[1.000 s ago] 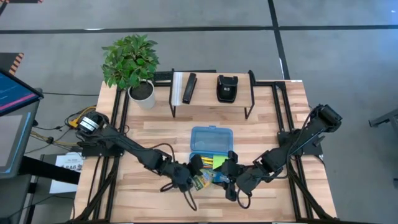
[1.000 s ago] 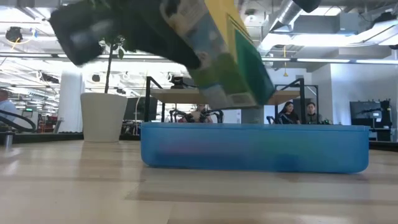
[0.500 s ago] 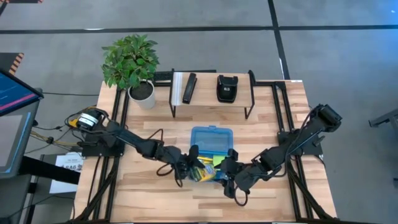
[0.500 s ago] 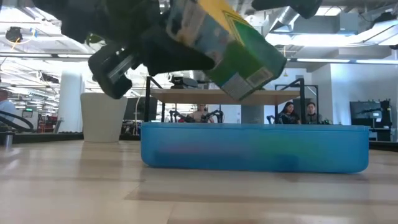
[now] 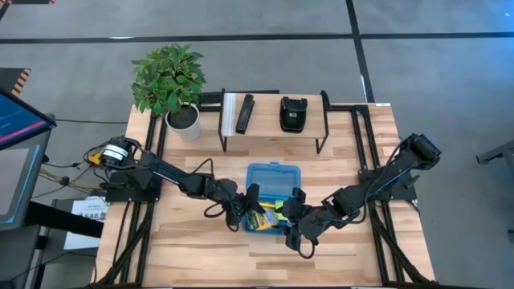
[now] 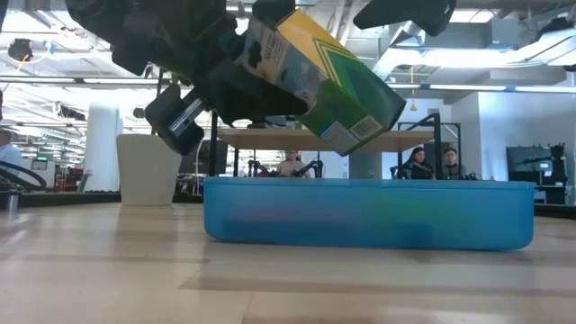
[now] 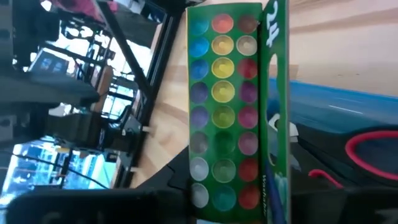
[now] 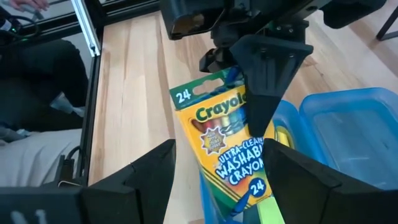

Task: Pack school essentials
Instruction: Put the box of crayons into the supply box

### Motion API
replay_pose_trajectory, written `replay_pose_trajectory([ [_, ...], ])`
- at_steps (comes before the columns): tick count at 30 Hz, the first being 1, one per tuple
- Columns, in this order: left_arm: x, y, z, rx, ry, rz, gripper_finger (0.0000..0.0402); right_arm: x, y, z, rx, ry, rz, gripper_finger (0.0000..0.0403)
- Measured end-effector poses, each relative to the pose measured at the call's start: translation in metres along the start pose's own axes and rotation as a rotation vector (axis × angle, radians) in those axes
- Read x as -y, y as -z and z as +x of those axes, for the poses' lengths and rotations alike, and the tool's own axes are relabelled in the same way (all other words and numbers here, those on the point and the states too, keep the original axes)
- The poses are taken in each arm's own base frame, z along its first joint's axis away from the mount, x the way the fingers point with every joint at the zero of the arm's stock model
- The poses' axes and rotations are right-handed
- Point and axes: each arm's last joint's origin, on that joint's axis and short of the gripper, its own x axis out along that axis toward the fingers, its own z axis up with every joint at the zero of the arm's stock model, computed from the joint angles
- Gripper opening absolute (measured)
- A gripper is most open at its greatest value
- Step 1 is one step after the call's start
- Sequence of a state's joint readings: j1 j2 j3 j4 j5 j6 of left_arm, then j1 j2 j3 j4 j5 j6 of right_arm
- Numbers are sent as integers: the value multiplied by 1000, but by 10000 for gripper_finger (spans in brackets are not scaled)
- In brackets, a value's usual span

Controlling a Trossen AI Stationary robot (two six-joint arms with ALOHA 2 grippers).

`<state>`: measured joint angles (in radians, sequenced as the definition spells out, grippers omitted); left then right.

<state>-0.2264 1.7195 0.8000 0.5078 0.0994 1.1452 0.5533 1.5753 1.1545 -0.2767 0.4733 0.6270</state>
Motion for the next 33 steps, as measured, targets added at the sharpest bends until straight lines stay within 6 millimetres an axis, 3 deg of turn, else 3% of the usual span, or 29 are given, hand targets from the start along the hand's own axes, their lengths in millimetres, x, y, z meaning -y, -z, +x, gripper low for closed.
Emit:
replay_pose_trajectory([
  [15,-1,1,1,-52,-4,17,191,0,0,0,0,-1,-2,260],
  [21,3,3,0,-118,16,-4,195,0,0,0,-1,-1,-3,260],
  [26,2,-7,-4,-161,-5,10,187,1,1,0,-14,4,-67,260],
  [30,-6,-22,-20,-175,-22,-47,180,4,5,0,-57,28,-199,260],
  [33,-13,-30,-37,-114,23,-202,169,12,6,2,-105,66,-299,260],
])
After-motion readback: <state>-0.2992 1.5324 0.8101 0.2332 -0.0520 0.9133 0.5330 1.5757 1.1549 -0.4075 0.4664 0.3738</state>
